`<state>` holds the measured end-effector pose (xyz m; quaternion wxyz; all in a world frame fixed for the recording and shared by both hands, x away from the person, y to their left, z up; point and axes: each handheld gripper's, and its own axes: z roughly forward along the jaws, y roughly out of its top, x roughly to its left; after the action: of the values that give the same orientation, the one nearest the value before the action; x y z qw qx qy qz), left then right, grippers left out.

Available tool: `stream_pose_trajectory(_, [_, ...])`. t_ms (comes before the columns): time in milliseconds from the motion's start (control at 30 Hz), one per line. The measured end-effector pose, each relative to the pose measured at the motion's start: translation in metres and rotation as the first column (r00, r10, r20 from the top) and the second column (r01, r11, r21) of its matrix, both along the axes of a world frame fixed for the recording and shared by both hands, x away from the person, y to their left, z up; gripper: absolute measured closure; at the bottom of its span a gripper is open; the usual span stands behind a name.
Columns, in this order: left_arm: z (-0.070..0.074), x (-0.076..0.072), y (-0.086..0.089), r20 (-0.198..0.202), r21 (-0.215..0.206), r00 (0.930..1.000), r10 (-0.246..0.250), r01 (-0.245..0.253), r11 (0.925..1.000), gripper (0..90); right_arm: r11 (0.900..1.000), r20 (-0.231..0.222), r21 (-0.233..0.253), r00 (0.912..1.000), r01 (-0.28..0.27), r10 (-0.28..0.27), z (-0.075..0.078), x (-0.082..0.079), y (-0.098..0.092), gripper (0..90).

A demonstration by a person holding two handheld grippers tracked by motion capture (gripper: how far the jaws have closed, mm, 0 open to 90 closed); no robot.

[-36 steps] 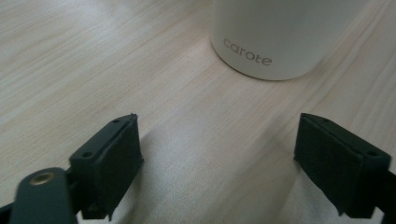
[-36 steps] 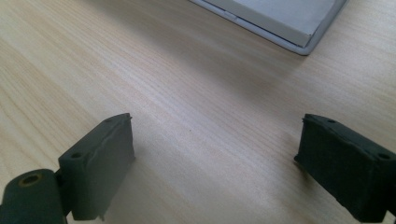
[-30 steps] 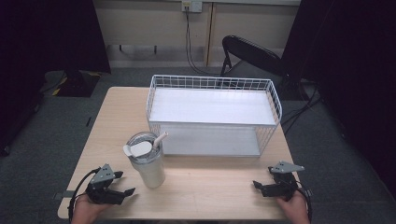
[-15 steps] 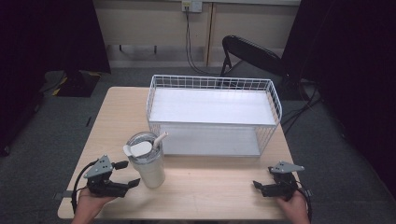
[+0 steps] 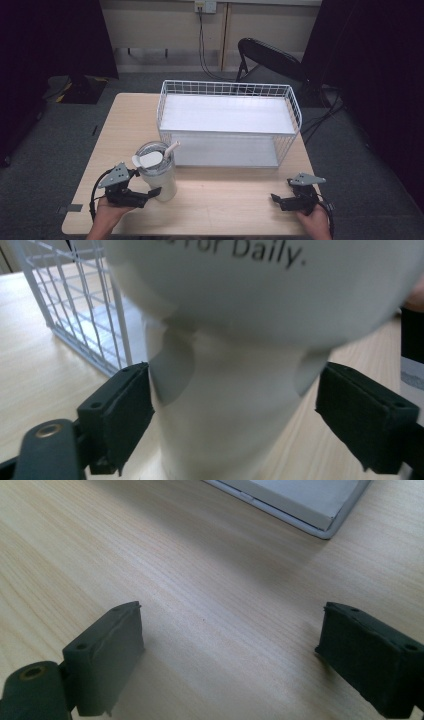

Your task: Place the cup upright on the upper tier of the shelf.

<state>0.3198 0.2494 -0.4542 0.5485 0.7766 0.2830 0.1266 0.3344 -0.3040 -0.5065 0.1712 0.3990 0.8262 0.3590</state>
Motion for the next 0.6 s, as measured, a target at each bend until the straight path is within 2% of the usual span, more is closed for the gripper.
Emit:
stream_pose_trajectory(133, [-0.001,0.005,-0.009,0.01,-0.011,0.9999,0.013,-0.013,0.9999,8.8,1.0,-0.001,0.0,1.0,0.0,0.0,0.0,0.0,0.0,9.9])
stream_pose_trajectory(233, [-0.002,0.008,-0.015,0.044,-0.006,0.9988,0.024,-0.024,0.9997,7.0,1.0,-0.001,0.0,1.0,0.0,0.0,0.0,0.0,0.0,9.9])
stream_pose_trajectory(300, [-0.004,0.009,-0.019,0.051,-0.022,0.9982,0.033,-0.032,0.9992,6.7,1.0,-0.001,0.0,1.0,0.0,0.0,0.0,0.0,0.0,9.9])
stream_pose_trajectory(400, [-0.005,0.01,-0.02,0.073,-0.015,0.9966,0.038,-0.037,0.9992,6.7,1.0,0.0,0.0,1.0,0.0,0.0,0.0,0.0,0.0,9.9])
stream_pose_trajectory(433, [-0.007,0.011,-0.022,0.084,-0.03,0.9955,0.043,-0.04,0.9987,6.7,1.0,-0.001,0.0,1.0,0.0,0.0,0.0,0.0,0.0,9.9])
stream_pose_trajectory(500, [-0.008,0.01,-0.023,0.081,-0.038,0.9956,0.046,-0.043,0.9984,6.8,1.0,0.0,0.0,1.0,0.0,0.0,0.0,0.0,0.0,9.9])
stream_pose_trajectory(600, [-0.009,0.01,-0.024,0.109,-0.044,0.9925,0.055,-0.051,0.9978,7.2,1.0,0.0,0.0,1.0,0.0,0.0,0.0,0.0,0.0,9.9])
